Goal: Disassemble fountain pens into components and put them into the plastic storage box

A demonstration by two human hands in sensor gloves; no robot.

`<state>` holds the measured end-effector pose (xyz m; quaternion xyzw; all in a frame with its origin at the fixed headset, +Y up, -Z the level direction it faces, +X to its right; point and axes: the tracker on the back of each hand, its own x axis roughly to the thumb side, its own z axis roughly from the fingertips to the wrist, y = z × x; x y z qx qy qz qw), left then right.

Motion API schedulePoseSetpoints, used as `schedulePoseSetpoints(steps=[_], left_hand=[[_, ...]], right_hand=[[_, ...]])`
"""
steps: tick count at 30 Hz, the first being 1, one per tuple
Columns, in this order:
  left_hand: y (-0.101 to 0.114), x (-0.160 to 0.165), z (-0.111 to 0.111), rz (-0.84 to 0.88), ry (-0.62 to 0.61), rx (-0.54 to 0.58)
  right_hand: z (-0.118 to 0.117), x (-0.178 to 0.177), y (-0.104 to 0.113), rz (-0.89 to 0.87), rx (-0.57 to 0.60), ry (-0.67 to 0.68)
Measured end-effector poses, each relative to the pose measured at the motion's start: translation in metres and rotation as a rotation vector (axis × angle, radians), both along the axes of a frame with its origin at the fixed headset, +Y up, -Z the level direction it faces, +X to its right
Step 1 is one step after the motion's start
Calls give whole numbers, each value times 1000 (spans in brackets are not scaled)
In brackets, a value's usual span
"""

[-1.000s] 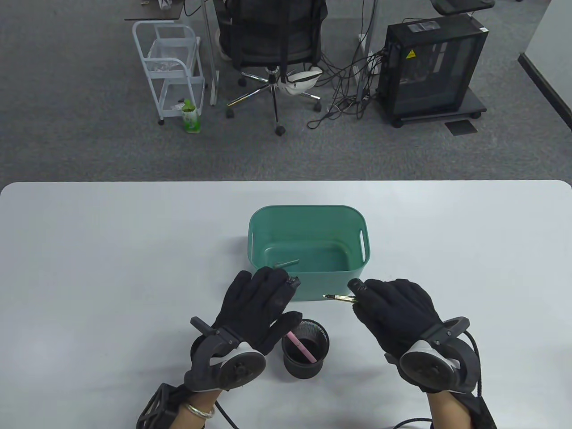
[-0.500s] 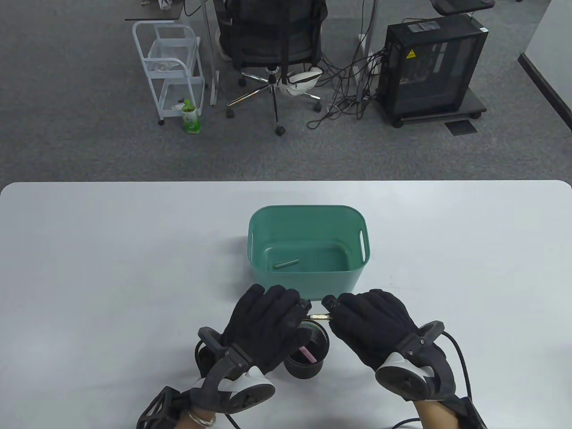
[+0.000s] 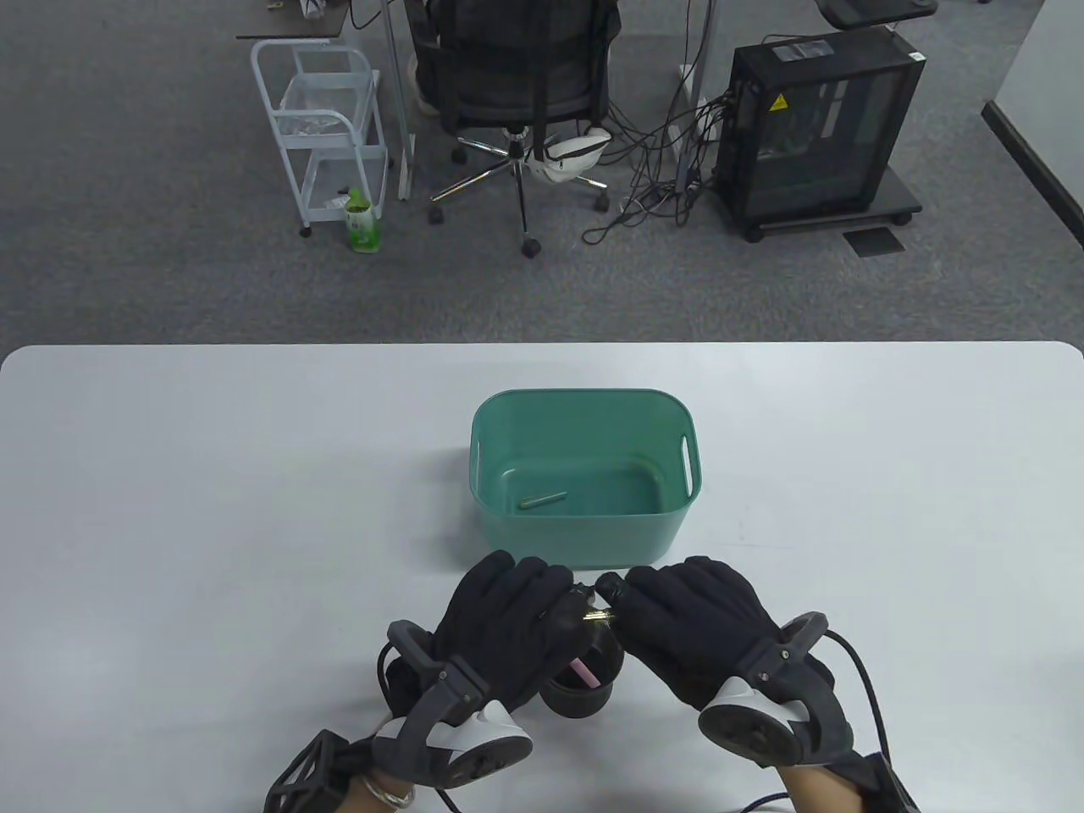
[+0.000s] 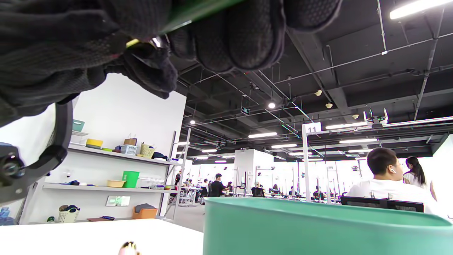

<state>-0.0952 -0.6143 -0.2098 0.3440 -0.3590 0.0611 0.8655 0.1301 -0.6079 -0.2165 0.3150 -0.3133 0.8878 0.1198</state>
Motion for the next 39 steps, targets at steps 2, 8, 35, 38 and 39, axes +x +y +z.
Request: schedulePoseSetpoints(steps=[2,8,35,38,39], left_hand=[[0,0,0,0,-5,4],[1,-3,1,31,-29,11],[5,-14,-5,107,-44,-30],[4,-14,-5,101,-44,-30],[5,-14,-5,99,-46,-30]], right_hand=[[0,0,0,-1,-3,2],[-1,3,1,-6,10,-14],[0,13,7,-36,37,-38],[0,13,7,-33,36,-39],[0,13,7,-31,34,-39]])
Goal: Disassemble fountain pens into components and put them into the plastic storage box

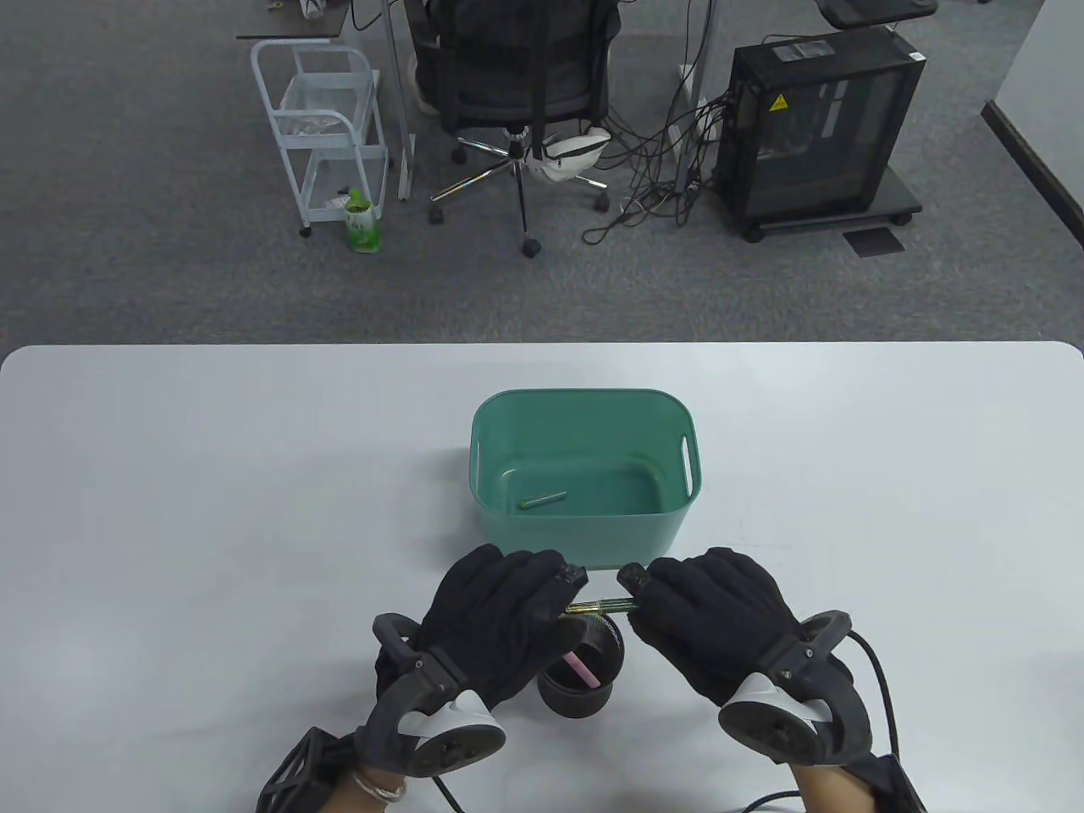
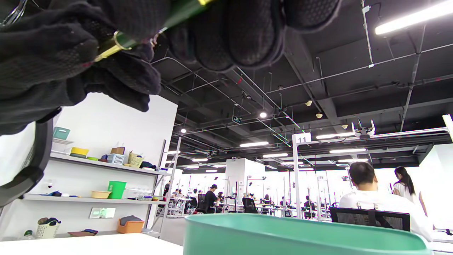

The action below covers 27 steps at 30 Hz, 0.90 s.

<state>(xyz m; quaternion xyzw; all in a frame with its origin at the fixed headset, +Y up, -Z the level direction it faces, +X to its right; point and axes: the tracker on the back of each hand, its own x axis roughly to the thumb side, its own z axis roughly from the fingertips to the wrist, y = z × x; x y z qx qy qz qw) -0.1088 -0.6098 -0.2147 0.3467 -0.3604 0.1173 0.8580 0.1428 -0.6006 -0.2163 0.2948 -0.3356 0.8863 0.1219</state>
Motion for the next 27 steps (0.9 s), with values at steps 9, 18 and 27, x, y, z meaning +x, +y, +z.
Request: schedulePoseSetpoints(steps=[9,18,27], left_hand=[[0,2,0,-6,-5,9],[-1,4,-1,-30,-21,-2],[-1,1,-6,-11,-76,-43]], right_hand=[[0,-2,-1,4,-4,7],[0,-4,-1,14,-7,12],[3,-7,-2,7,26,33]])
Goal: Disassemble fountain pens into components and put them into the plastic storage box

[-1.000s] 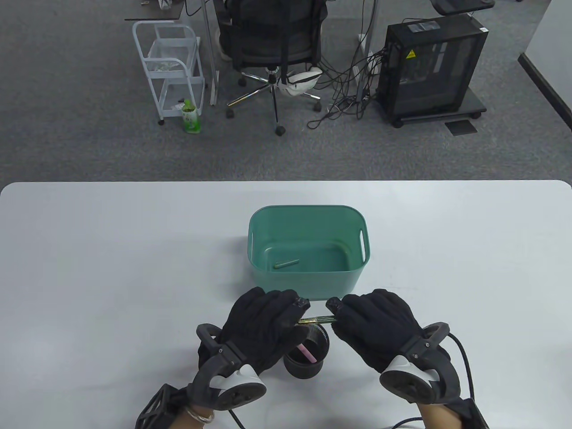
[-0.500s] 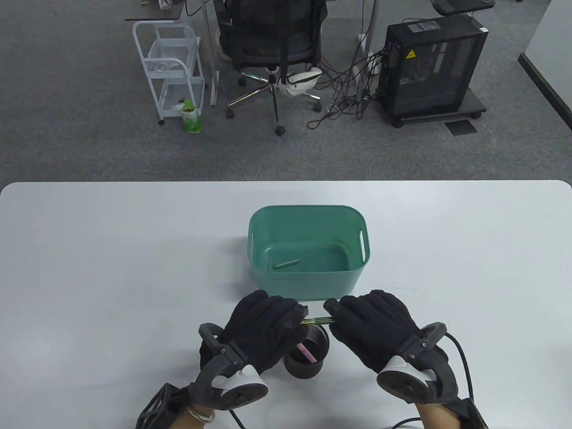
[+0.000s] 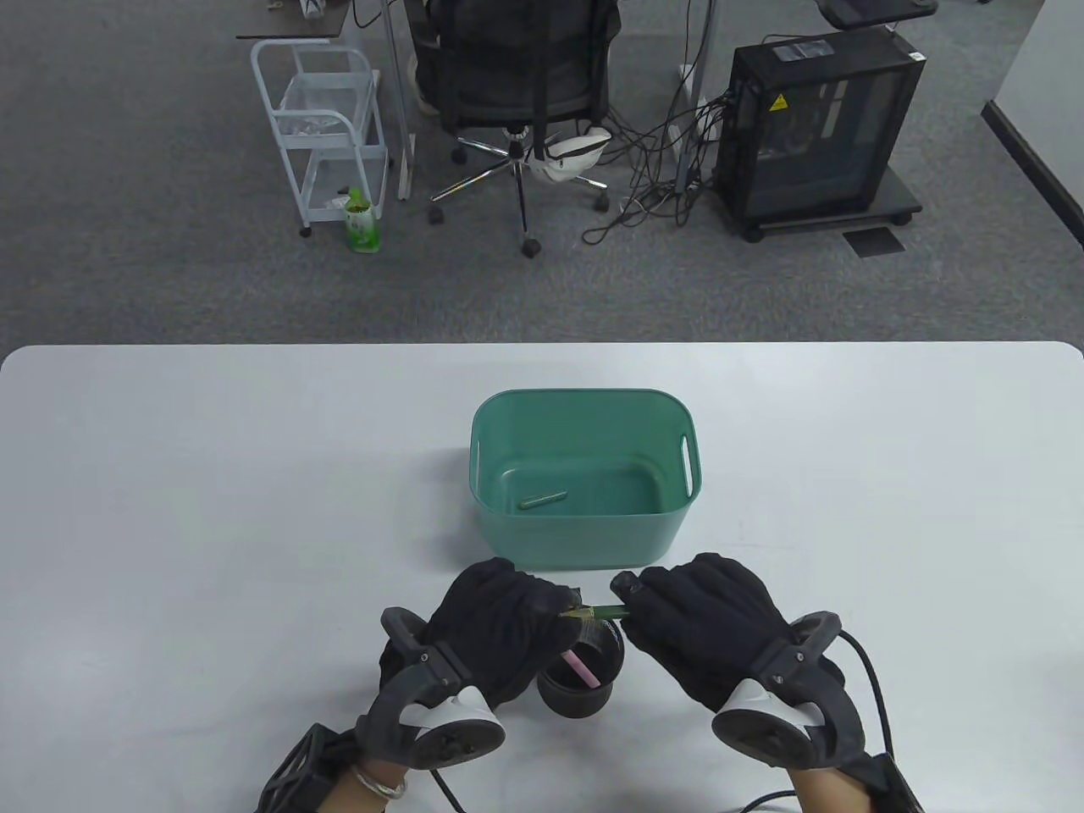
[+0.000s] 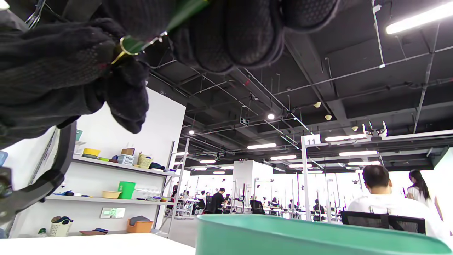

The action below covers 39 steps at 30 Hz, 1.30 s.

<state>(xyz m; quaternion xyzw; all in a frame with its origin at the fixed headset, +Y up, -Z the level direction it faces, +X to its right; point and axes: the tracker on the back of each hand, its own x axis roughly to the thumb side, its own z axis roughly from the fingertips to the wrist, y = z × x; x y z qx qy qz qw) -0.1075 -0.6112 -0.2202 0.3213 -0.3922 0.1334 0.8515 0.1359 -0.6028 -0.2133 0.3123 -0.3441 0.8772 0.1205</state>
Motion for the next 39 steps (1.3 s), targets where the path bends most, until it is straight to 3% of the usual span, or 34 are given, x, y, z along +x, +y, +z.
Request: schedulePoseSetpoints(steps=[22,39], left_hand=[[-5,-3,-10,-4,34,-79],[-7,-4,-10,9,17,-59]], right_hand=[[-4,-1,-4,4,1,-9],[-8,-1,-7,-4,-22,1]])
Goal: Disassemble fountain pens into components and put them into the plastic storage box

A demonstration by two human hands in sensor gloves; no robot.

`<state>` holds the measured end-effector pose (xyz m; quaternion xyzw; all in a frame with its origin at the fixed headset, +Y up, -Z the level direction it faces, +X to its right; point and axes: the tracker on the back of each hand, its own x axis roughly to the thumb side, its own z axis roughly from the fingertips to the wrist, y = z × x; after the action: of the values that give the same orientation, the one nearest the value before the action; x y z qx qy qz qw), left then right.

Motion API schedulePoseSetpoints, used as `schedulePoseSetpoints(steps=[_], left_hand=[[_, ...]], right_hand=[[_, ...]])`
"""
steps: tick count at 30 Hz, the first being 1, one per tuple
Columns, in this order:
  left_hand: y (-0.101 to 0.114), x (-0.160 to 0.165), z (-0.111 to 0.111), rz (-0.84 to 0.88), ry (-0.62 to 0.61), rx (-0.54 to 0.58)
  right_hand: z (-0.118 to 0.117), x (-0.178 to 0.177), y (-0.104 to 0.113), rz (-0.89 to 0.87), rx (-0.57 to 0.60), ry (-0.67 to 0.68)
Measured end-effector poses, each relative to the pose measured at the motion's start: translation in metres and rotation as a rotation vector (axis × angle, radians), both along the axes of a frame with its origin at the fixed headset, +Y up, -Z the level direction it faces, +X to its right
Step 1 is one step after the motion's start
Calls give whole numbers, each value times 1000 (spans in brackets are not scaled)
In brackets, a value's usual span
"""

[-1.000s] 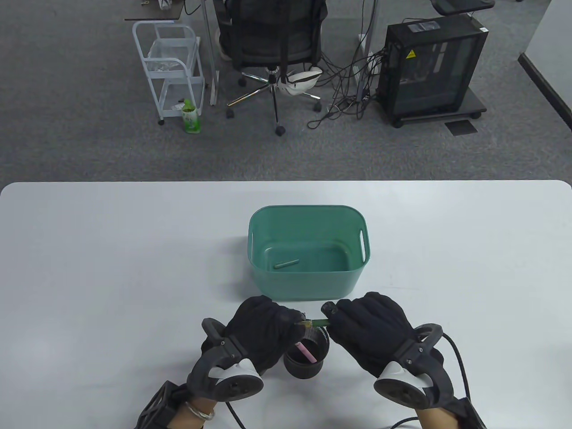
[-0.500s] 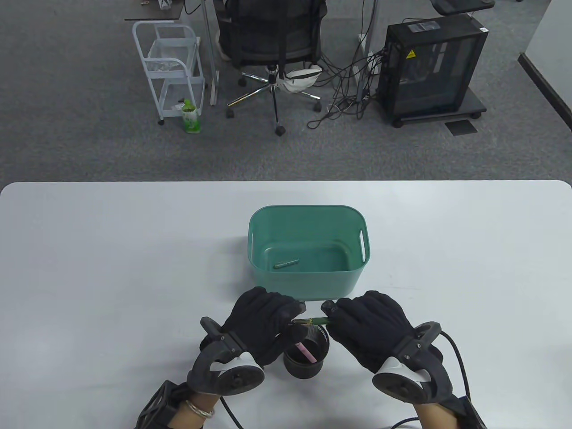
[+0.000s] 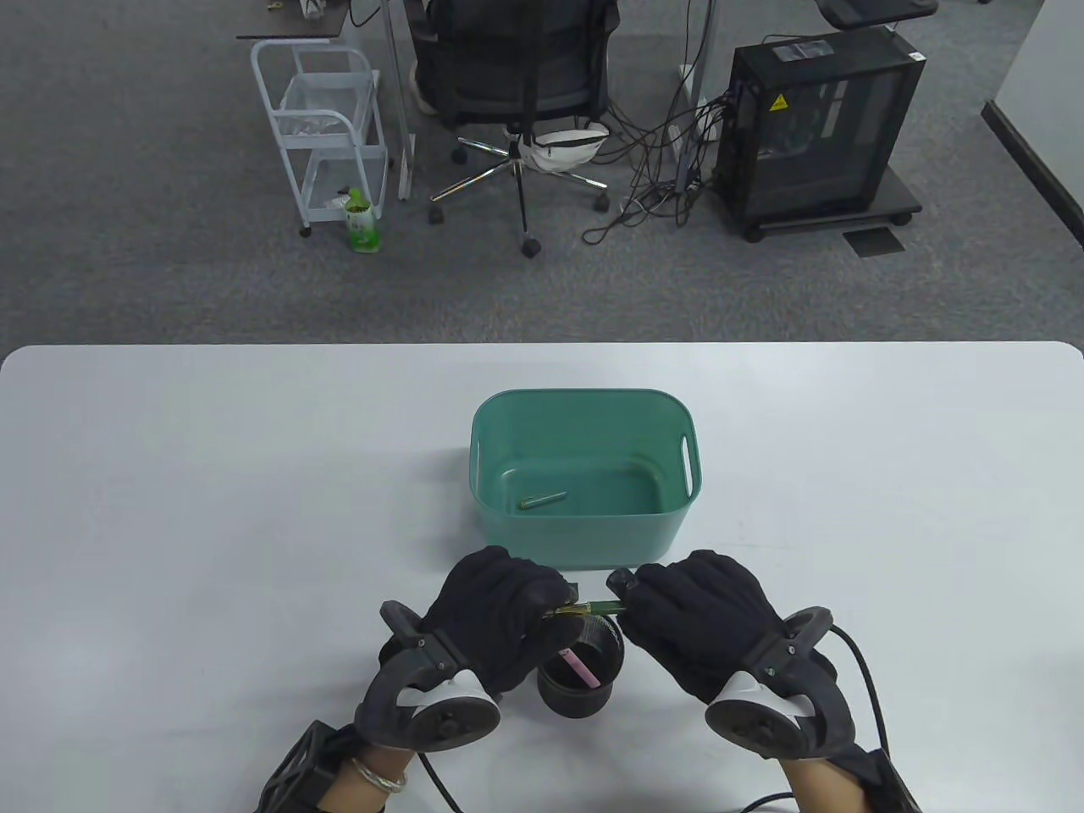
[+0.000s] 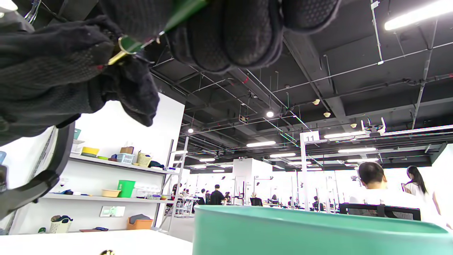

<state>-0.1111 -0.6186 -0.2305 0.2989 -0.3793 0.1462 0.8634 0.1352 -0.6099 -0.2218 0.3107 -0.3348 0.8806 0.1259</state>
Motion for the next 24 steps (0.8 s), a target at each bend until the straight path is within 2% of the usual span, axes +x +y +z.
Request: schedulePoseSetpoints(steps=[24], left_hand=[[-2,-2,-4,14,-32,-38]], right_hand=[[0,1,-2,4,13,-4]])
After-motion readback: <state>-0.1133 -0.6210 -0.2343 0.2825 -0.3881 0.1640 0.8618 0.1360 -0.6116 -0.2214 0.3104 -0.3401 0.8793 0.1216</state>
